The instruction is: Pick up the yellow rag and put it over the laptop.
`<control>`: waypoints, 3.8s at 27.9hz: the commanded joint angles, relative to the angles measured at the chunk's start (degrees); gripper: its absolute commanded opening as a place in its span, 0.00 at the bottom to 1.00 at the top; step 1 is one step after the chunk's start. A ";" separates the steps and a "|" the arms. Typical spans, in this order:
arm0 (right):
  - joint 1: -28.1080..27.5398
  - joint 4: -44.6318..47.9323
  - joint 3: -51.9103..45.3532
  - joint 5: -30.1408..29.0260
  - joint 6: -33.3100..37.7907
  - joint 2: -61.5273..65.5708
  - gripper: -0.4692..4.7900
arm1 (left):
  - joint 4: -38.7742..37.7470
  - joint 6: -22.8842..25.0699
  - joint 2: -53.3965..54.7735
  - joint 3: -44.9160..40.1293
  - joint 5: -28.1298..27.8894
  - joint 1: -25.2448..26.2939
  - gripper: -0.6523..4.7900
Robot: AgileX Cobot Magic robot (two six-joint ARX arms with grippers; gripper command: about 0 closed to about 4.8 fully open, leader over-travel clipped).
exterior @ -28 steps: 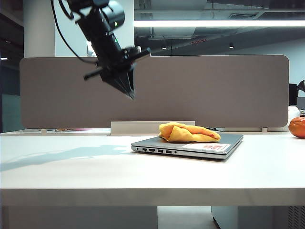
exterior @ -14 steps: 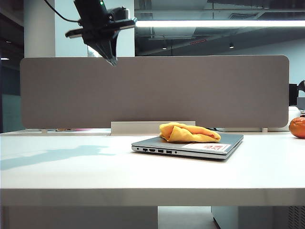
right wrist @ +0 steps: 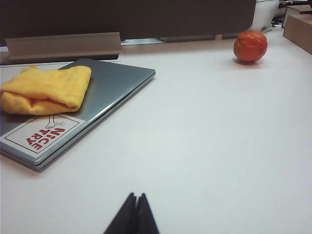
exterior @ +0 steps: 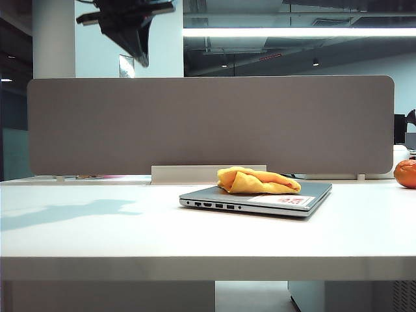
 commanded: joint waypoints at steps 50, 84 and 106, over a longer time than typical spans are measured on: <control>0.04 0.72 -0.22 0.28 0.00 -0.07 0.08 | 12.83 -0.04 -53.20 -48.74 -5.29 1.46 0.11; 0.07 0.68 -0.22 0.28 0.00 -0.07 0.08 | 42.34 2.43 -66.34 -79.19 -2.36 14.36 0.11; 0.02 0.52 -0.22 0.31 0.00 -0.07 0.08 | 55.76 -0.72 -97.57 -108.94 3.10 27.43 0.11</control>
